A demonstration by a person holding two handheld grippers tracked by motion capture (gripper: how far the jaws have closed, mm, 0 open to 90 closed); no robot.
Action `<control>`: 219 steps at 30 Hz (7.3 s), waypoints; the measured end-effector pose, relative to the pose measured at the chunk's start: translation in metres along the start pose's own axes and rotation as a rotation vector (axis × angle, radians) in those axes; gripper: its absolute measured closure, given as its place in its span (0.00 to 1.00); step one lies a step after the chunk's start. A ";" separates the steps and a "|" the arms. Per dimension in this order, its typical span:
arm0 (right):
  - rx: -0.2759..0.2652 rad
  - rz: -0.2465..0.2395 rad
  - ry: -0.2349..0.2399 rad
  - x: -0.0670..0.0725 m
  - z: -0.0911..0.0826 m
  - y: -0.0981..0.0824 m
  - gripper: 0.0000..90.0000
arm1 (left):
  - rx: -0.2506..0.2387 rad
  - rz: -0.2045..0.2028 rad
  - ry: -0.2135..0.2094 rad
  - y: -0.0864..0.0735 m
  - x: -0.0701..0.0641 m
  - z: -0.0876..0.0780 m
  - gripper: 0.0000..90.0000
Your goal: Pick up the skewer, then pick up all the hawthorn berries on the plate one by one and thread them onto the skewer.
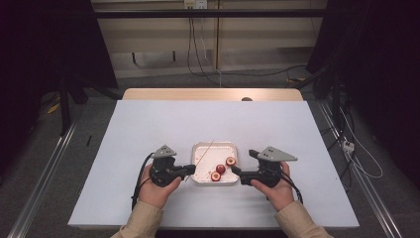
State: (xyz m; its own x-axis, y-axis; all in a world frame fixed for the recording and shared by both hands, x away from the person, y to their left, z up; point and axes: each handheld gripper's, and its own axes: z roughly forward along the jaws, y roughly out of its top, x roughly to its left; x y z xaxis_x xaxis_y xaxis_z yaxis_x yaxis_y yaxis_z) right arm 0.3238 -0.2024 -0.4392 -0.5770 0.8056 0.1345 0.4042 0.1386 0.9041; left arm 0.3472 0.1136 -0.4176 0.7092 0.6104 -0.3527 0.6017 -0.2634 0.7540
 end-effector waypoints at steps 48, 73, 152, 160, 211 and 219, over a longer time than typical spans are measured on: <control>0.226 0.131 0.187 0.035 0.052 -0.012 0.68 | -0.015 -0.020 0.000 0.000 0.006 -0.006 0.99; 0.075 0.372 0.231 -0.001 0.031 0.013 0.82 | -0.007 -0.009 -0.018 0.000 0.000 -0.006 0.99; -0.022 0.436 0.256 -0.020 0.016 0.047 0.83 | 0.030 0.067 -0.098 -0.008 -0.017 0.002 0.99; -0.011 0.436 0.256 -0.019 0.016 0.047 0.83 | 0.036 0.078 -0.110 -0.007 -0.018 0.002 0.99; -0.061 0.523 0.263 -0.001 0.026 0.042 0.82 | -0.053 0.065 -0.036 -0.008 -0.032 0.011 1.00; -0.080 0.564 0.241 -0.005 0.025 0.038 0.61 | -0.052 0.070 -0.033 -0.008 -0.031 0.011 1.00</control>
State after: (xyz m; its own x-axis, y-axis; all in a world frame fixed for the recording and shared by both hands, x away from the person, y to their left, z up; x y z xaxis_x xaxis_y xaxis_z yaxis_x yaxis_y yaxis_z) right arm 0.3602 -0.1871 -0.4152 -0.4381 0.5881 0.6799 0.6443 -0.3219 0.6937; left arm 0.3243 0.0885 -0.4186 0.7608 0.5670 -0.3157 0.5312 -0.2645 0.8049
